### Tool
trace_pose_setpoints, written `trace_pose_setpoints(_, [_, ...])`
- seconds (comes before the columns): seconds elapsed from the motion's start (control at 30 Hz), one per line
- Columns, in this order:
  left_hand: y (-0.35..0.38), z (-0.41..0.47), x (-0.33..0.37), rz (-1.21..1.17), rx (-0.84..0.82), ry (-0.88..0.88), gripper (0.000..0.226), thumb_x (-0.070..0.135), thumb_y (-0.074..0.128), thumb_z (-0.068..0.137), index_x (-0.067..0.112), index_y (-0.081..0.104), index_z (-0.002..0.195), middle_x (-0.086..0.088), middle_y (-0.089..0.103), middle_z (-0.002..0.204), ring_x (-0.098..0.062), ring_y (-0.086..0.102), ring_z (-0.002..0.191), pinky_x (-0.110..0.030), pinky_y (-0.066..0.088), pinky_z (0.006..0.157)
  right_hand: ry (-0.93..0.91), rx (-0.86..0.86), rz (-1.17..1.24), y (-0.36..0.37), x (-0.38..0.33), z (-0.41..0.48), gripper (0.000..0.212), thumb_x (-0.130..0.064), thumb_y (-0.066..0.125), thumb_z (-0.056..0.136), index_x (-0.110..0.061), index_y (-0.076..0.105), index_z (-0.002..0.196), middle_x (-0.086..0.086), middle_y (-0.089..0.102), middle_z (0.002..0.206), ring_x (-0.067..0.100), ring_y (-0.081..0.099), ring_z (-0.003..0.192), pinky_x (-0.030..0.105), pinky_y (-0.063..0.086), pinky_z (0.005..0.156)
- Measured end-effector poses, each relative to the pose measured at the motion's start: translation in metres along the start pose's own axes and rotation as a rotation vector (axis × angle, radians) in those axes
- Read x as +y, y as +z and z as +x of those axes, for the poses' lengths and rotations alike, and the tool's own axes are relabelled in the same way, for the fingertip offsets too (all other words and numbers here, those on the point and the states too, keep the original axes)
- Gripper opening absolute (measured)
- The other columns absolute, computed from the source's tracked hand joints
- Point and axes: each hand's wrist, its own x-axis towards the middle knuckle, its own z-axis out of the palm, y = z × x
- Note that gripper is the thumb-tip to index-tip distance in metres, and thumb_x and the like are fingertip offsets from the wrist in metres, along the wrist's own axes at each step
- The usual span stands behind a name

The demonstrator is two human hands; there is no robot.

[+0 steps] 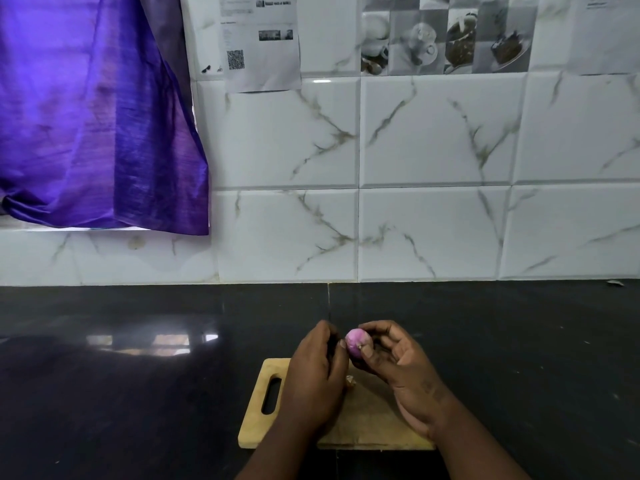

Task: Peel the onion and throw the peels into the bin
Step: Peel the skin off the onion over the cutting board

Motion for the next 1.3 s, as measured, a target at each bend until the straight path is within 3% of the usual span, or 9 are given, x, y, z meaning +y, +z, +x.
trace_pose_setpoints(0.17, [-0.0003,-0.0003,0.0016,0.004,-0.026,-0.017,0.025,0.022,0.053,0.105,0.033,0.046,0.084,0.007,0.054,0.080,-0.006,0.048,0.072,-0.021,0.039,0.062,-0.005,-0.009,0.000,-0.0009,0.0024,0.0012,0.030,-0.004,0.072,0.090,-0.002,0.066,0.120,0.017,0.077,0.117,0.027,0.074,0.109,0.031,0.061,0.090])
trace_pose_setpoints(0.5, [-0.0011,0.0006,0.0002,-0.035,-0.023,-0.063,0.027,0.021,0.050,0.105,0.030,0.044,0.080,0.006,0.052,0.078,-0.006,0.045,0.070,-0.027,0.039,0.063,0.028,-0.050,0.050,-0.0019,0.0022,0.0003,0.037,-0.008,0.067,0.091,-0.010,0.066,0.128,0.016,0.075,0.124,0.027,0.073,0.110,0.035,0.059,0.092])
trace_pose_setpoints(0.63, [-0.0027,0.0004,0.0026,-0.126,-0.006,-0.035,0.030,0.031,0.043,0.106,0.032,0.046,0.076,0.007,0.052,0.074,-0.006,0.047,0.068,-0.028,0.039,0.063,0.051,-0.043,0.034,-0.0018,0.0004,0.0003,0.034,-0.003,0.061,0.097,-0.011,0.067,0.129,0.013,0.075,0.126,0.029,0.072,0.114,0.035,0.059,0.095])
trace_pose_setpoints(0.83, [-0.0024,-0.0009,0.0014,-0.106,-0.029,-0.013,0.025,0.037,0.044,0.102,0.024,0.051,0.081,0.002,0.057,0.078,-0.015,0.054,0.073,-0.041,0.048,0.067,0.049,-0.053,0.022,0.0003,-0.0028,-0.0019,0.040,-0.014,0.070,0.088,-0.011,0.068,0.127,0.010,0.077,0.123,0.025,0.073,0.114,0.031,0.061,0.091])
trace_pose_setpoints(1.0, [-0.0017,0.0009,-0.0003,-0.114,-0.051,-0.019,0.023,0.029,0.043,0.100,0.022,0.047,0.078,0.003,0.052,0.075,-0.006,0.045,0.068,-0.034,0.041,0.063,0.023,-0.037,0.000,-0.0009,0.0012,0.0000,0.036,-0.005,0.071,0.088,-0.006,0.069,0.124,0.013,0.078,0.119,0.025,0.075,0.110,0.028,0.062,0.088])
trace_pose_setpoints(1.13, [-0.0027,0.0009,0.0014,-0.127,-0.058,-0.021,0.023,0.024,0.043,0.099,0.029,0.045,0.077,0.008,0.051,0.074,-0.005,0.045,0.067,-0.029,0.040,0.063,0.009,-0.025,0.003,-0.0013,0.0034,0.0014,0.037,-0.011,0.071,0.087,-0.007,0.070,0.124,0.015,0.077,0.120,0.022,0.075,0.104,0.029,0.062,0.088])
trace_pose_setpoints(1.3, [-0.0027,-0.0001,0.0015,-0.140,-0.041,-0.048,0.031,0.036,0.040,0.106,0.030,0.048,0.077,0.002,0.054,0.074,-0.010,0.050,0.068,-0.037,0.044,0.063,0.013,-0.037,-0.019,-0.0019,0.0013,0.0012,0.039,-0.015,0.070,0.087,-0.011,0.069,0.126,0.010,0.078,0.121,0.025,0.075,0.108,0.033,0.062,0.093])
